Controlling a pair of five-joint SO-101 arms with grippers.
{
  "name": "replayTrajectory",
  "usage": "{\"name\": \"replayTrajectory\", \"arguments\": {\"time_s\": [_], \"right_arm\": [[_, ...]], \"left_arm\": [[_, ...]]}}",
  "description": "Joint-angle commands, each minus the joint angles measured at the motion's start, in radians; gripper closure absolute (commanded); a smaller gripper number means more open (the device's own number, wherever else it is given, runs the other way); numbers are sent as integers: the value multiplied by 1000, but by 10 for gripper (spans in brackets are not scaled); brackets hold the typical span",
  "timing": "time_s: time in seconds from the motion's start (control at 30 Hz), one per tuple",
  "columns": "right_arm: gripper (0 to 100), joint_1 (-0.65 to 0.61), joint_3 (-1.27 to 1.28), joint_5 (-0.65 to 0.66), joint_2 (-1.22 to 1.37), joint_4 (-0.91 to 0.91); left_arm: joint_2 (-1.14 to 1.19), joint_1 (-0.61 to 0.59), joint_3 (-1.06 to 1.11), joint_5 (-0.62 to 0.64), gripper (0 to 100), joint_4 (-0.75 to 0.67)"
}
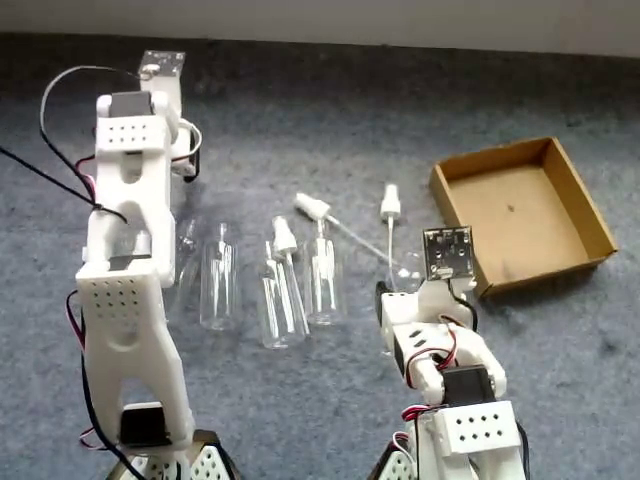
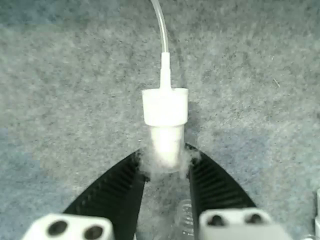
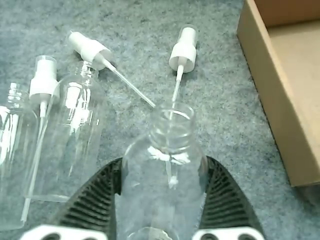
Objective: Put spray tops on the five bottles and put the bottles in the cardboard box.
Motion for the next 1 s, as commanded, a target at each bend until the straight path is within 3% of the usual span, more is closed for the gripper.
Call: {"name": "replayTrajectory", "arguments": {"time_s": [0.0,0.2,0.27,0.5,0.7,0.97], "right_arm": [[961,8,-2,-3,-15,-24],[961,8,-2,-3,-15,-24],[961,8,-2,-3,-15,-24],[961,8,-2,-3,-15,-24],[961,8,-2,-3,-15,-24],[961,8,-1,-3,-15,-24]], "left_arm": [[-19,-35,-259,-14,982,180],[-19,-76,-374,-382,986,253],[-19,-107,-374,-454,986,255],[-70,-252,-374,-491,983,258],[-200,-280,-360,-511,986,258],[-496,-255,13,-717,983,256]]}}
